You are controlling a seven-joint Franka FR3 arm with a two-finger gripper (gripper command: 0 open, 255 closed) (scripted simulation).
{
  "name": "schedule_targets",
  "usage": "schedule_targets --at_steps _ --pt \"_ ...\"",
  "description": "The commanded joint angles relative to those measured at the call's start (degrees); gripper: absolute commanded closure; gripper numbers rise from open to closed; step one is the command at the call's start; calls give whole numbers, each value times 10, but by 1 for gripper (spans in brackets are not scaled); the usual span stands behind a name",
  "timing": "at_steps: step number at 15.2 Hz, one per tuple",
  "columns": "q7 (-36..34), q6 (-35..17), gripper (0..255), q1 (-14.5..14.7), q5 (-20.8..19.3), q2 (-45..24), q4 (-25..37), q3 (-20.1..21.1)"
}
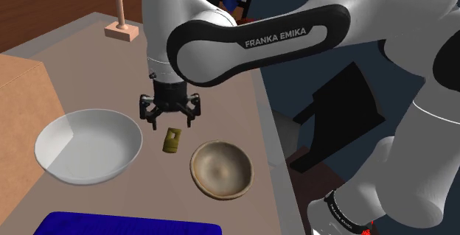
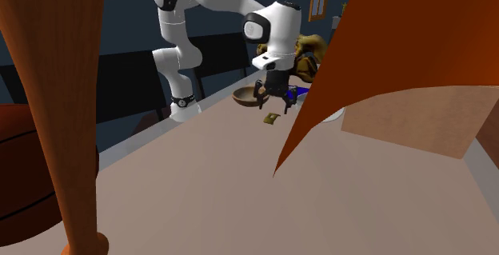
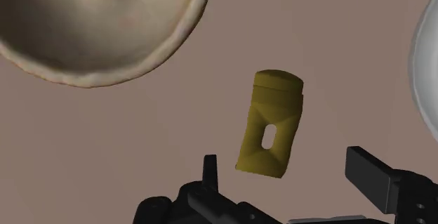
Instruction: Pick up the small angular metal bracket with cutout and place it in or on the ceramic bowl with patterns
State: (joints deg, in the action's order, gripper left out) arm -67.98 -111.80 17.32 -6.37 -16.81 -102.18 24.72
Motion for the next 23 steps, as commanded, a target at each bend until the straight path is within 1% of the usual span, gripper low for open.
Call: schedule_targets --at_steps 1,8,16,17,23 --pt "-121 -35 0 10 13 35 -41 -7" --pt "-128 -88 0 13 1 14 -75 -10" --pt "-128 -87 0 13 1 14 -75 -10" --pt "-128 -87 255 13 1 14 -75 -10" --pt "-129 -88 255 13 1 13 -74 -10"
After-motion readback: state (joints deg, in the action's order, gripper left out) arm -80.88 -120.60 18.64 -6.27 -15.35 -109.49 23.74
